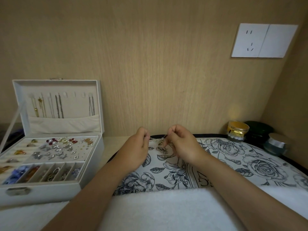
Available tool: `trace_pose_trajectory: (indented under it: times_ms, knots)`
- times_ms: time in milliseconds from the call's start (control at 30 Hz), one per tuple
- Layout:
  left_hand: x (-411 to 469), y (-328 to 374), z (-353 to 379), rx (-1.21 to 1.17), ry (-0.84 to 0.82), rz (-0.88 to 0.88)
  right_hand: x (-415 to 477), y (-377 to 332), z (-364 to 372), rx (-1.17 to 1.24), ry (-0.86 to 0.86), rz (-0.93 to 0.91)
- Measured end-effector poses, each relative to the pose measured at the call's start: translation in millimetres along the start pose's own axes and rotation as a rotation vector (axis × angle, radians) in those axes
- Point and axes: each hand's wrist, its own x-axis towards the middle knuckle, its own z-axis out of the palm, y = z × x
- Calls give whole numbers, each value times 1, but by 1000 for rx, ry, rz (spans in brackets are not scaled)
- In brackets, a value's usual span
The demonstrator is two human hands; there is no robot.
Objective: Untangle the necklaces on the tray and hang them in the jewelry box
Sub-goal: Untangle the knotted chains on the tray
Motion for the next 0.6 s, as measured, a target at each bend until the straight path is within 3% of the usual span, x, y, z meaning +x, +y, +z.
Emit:
trace_pose_trajectory:
  times_ms: [167,300,400,600]
  knots:
    - [0,-4,1,97,19,-112,-1,5,0,-321,34,-118]
    - [3,-7,-5,157,149,-287,4,11,-3,-379,129,-72]
    - [1,-11,-13,386,117,-349,9,14,-7,-378,208,-28]
    - [4,-22,-19,503,95,-427,12,17,-20,-480,284,92]
